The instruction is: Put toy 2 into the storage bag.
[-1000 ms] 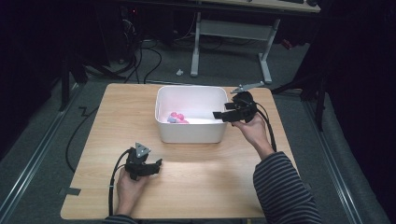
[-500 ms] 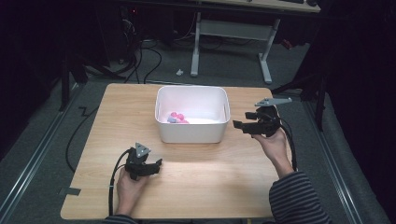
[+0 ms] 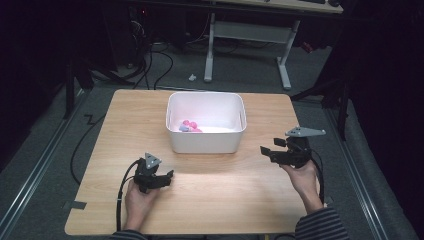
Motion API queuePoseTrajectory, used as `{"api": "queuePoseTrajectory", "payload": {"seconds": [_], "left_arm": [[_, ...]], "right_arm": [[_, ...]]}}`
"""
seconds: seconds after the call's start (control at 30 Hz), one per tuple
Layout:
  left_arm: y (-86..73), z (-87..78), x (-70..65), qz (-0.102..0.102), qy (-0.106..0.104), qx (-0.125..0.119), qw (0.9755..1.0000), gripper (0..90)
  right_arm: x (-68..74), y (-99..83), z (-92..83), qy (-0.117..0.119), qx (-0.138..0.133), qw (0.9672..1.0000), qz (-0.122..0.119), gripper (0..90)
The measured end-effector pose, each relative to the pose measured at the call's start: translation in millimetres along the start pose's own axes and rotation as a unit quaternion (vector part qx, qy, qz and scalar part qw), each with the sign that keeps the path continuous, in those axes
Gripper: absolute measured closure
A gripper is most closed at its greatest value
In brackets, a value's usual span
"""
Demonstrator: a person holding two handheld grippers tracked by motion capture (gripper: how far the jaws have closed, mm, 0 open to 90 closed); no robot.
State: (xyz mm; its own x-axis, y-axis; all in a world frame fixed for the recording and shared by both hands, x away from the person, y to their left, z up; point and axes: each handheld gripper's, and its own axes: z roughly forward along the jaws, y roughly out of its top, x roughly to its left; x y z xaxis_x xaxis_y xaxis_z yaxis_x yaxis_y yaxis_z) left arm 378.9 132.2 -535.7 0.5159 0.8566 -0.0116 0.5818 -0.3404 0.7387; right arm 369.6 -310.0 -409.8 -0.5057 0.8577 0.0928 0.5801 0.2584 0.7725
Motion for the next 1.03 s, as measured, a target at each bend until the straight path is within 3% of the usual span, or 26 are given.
{"api": "queuePoseTrajectory", "payload": {"seconds": [0.23, 0.27, 0.37, 0.57, 0.7, 0.77, 1.03], "left_arm": [[0.0, 0.0, 0.0, 0.0, 0.0, 0.0, 1.0, 24.7], [0.0, 0.0, 0.0, 0.0, 0.0, 0.0, 1.0, 24.7], [0.0, 0.0, 0.0, 0.0, 0.0, 0.0, 1.0, 24.7], [0.0, 0.0, 0.0, 0.0, 0.0, 0.0, 1.0, 24.7], [-0.1, 0.0, -0.1, 0.0, 0.0, 0.0, 1.0, 24.7], [0.0, -0.1, 0.0, 0.0, 0.0, 0.001, 1.0, 24.7], [0.0, -0.1, -0.1, 0.001, 0.0, 0.001, 1.0, 24.6]], "right_arm": [[1.8, -45.8, 18.5, -0.002, 0.008, 0.9997, 0.021, 33.4], [1.8, -45.8, 18.5, -0.002, 0.008, 0.9997, 0.021, 33.4], [1.5, -70.4, 31.5, -0.012, 0.013, 0.9992, 0.037, 34.2], [1.1, -97.7, 47.9, -0.044, 0.024, 0.9981, 0.037, 34.0], [2.9, -108.6, 56.0, -0.072, 0.038, 0.9964, 0.022, 32.7], [7.2, -110.3, 57.4, -0.088, 0.037, 0.9954, 0.0, 33.3], [7.0, -110.2, 57.7, -0.09, 0.039, 0.9952, 0.007, 29.3]]}}
